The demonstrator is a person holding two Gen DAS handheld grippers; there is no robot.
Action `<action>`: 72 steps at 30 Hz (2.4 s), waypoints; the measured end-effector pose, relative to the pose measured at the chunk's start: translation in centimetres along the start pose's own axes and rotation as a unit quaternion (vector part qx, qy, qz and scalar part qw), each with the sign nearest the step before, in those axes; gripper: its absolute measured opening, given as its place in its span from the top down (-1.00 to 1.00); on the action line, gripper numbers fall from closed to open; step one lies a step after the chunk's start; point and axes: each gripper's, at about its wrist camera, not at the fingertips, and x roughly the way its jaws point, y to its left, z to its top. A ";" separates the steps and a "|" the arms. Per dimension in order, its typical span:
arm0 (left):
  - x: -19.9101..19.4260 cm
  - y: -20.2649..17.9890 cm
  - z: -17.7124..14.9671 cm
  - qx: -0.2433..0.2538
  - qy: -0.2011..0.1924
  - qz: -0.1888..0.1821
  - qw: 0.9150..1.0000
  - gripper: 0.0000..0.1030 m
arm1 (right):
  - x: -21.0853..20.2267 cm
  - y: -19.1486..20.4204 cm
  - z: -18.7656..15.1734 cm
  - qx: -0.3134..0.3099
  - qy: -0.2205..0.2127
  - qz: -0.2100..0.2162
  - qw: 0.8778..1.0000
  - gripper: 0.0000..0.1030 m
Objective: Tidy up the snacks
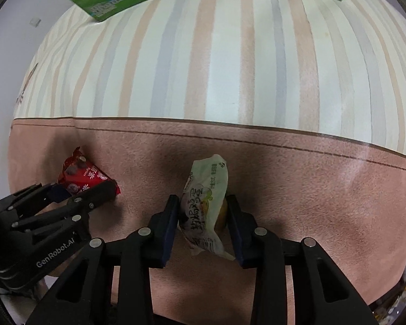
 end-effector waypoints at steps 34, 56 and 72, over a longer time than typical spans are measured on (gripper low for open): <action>-14.6 -1.6 23.8 0.017 -0.077 -0.111 0.991 0.28 | -20.6 -7.8 22.9 0.032 -0.175 0.045 0.983 0.28; -10.3 -2.0 27.9 0.010 -0.035 -0.053 0.998 -0.78 | -15.1 -10.3 28.7 0.056 -0.064 -0.023 0.996 -0.87; -13.7 -1.5 26.4 0.016 -0.088 -0.015 0.996 -0.82 | -17.0 -9.2 27.7 0.037 -0.084 -0.064 0.994 -0.96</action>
